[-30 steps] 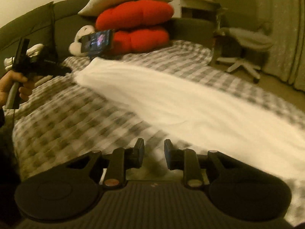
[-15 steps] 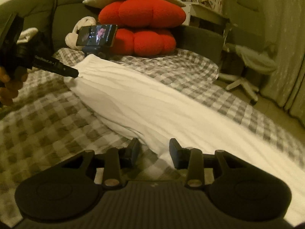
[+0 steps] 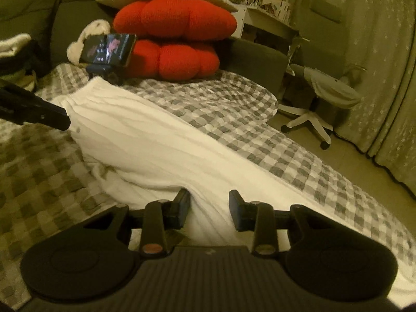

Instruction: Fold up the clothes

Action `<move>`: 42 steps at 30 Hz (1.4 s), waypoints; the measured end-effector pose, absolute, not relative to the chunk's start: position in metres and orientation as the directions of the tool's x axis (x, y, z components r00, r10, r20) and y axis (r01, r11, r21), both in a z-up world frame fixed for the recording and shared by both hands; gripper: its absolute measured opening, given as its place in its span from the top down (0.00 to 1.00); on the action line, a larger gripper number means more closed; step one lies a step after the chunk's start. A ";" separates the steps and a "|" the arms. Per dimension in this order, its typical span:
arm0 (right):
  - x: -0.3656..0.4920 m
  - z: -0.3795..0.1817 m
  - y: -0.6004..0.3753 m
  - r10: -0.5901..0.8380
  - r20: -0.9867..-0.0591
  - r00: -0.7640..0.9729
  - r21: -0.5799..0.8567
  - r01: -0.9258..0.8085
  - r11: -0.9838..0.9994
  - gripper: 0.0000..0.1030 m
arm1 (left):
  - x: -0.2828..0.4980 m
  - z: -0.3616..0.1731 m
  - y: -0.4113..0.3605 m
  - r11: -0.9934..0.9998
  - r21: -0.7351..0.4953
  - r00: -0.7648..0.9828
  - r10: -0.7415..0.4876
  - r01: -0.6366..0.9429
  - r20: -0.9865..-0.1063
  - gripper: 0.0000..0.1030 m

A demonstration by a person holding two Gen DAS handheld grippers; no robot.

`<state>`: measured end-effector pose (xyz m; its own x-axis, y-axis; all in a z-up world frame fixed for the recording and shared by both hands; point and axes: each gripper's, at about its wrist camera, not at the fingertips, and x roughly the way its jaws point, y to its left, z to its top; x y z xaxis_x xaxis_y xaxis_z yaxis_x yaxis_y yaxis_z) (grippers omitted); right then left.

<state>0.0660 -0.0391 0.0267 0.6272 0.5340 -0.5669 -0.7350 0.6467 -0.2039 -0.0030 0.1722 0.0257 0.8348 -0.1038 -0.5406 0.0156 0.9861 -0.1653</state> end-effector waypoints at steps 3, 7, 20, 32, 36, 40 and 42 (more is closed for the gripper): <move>0.065 0.027 -0.030 0.517 -0.571 0.638 -0.239 -0.731 0.639 0.65 | 0.008 0.023 0.169 0.987 -0.158 0.827 -0.105 0.020 -0.552 0.54; 0.054 0.032 -0.024 0.527 -0.545 0.652 -0.260 -0.729 0.633 0.64 | 0.022 0.019 0.178 0.982 -0.186 0.817 -0.086 -0.026 -0.570 0.54; 0.014 0.042 -0.017 0.741 -0.593 0.316 0.047 -0.905 0.423 0.63 | 0.035 0.014 0.187 0.976 -0.217 0.810 -0.098 -0.037 -0.578 0.54; 0.046 0.030 -0.003 0.729 -0.608 0.313 0.131 -0.867 0.481 0.58 | 0.032 0.016 0.191 0.973 -0.226 0.805 -0.094 -0.051 -0.586 0.55; 0.036 0.029 -0.004 0.759 -0.601 0.251 0.191 -0.877 0.441 0.56 | 0.033 0.015 0.192 0.973 -0.225 0.802 -0.094 -0.052 -0.590 0.55; 0.040 0.026 0.003 0.759 -0.587 0.283 0.182 -0.867 0.464 0.56 | 0.034 0.015 0.194 0.972 -0.229 0.801 -0.096 -0.053 -0.592 0.55; 0.051 0.026 0.001 0.762 -0.574 0.300 0.220 -0.840 0.496 0.56 | 0.033 0.016 0.198 0.970 -0.236 0.802 -0.091 -0.064 -0.591 0.55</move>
